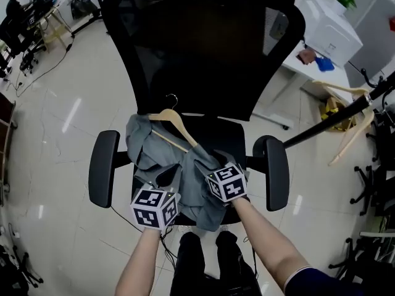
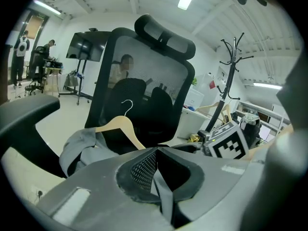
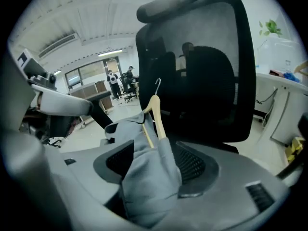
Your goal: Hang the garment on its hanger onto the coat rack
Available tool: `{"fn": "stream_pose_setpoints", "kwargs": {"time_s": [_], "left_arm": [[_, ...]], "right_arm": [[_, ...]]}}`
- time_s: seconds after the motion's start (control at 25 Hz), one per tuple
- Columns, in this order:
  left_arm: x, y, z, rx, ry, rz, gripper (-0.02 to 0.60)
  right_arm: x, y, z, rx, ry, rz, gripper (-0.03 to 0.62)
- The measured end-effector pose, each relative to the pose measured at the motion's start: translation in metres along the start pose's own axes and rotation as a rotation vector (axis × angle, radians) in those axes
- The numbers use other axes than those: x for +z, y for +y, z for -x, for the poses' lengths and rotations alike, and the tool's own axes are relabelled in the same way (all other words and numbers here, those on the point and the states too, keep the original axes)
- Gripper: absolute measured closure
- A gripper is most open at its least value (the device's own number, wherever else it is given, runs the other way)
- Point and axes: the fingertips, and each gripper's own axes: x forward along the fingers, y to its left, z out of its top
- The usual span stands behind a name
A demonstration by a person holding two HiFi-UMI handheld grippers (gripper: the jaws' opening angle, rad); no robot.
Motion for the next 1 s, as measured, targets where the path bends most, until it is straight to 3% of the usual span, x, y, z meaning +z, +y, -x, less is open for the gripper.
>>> {"fn": "stream_pose_setpoints", "kwargs": {"time_s": [0.32,0.48,0.68,1.0], "left_arm": [[-0.006,0.013,-0.018,-0.019,-0.020,0.057,0.595],[-0.014,0.016,-0.018,-0.032,-0.009,0.074,0.595],[-0.025,0.022,-0.015,-0.036,0.016,0.071,0.595],[-0.017,0.025,-0.004,-0.023,-0.005,0.088,0.595]], "right_arm": [[-0.013,-0.017,-0.073,-0.017,0.047,0.005,0.311],[-0.026,-0.017,-0.095,0.015,0.086,0.020,0.366],[-0.037,-0.014,-0.099,0.009,0.125,0.103,0.532],[-0.021,-0.003,-0.087,0.042,0.116,0.179,0.559]]}}
